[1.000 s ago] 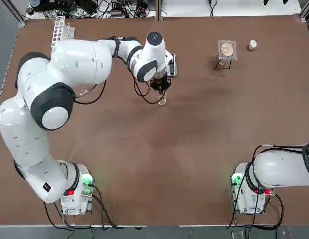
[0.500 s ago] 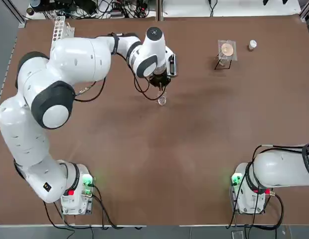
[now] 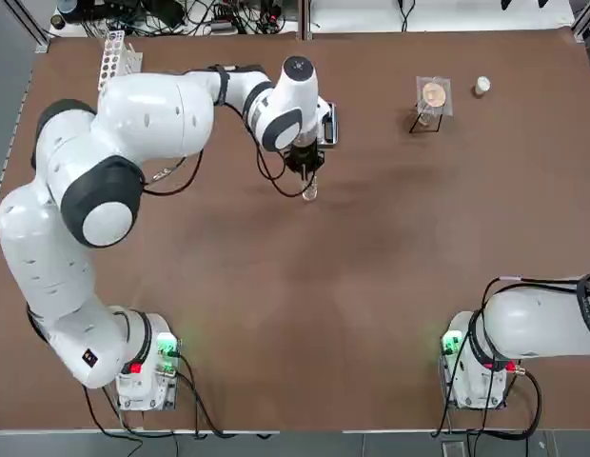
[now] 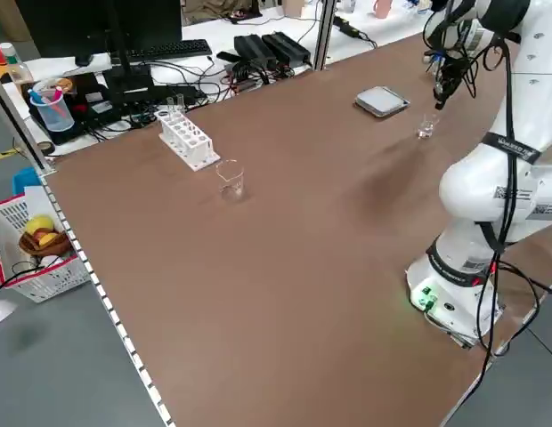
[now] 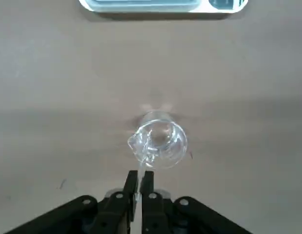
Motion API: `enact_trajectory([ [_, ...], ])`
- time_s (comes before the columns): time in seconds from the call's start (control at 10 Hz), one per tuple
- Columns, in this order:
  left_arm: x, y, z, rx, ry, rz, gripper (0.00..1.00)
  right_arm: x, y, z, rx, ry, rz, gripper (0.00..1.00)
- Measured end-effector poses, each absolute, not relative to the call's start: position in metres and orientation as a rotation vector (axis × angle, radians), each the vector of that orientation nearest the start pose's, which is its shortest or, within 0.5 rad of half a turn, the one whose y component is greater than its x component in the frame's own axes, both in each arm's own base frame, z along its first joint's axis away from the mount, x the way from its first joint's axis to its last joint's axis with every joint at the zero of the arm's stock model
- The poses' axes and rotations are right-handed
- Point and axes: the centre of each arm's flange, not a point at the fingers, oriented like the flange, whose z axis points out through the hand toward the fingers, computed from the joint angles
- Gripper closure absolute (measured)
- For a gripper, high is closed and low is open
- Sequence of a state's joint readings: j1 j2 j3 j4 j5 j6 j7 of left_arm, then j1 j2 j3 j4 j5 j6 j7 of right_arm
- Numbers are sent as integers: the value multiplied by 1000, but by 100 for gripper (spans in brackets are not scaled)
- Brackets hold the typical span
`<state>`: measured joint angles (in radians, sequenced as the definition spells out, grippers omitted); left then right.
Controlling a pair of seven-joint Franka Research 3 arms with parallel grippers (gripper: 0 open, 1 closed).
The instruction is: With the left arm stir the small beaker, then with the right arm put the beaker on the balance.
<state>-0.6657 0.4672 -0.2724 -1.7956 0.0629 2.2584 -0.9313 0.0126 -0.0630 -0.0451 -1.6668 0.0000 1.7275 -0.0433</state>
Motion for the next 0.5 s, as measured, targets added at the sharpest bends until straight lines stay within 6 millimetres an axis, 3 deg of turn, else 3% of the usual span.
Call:
enact_trajectory([
  [0.3, 410, -523, 319, -3228, -1, 40, 93, 549, -19, 628, -3137, -17, -194, 0],
  [0.5, 403, -524, 316, -3202, 0, 71, 93, 549, -19, 628, -3137, -17, -194, 0],
])
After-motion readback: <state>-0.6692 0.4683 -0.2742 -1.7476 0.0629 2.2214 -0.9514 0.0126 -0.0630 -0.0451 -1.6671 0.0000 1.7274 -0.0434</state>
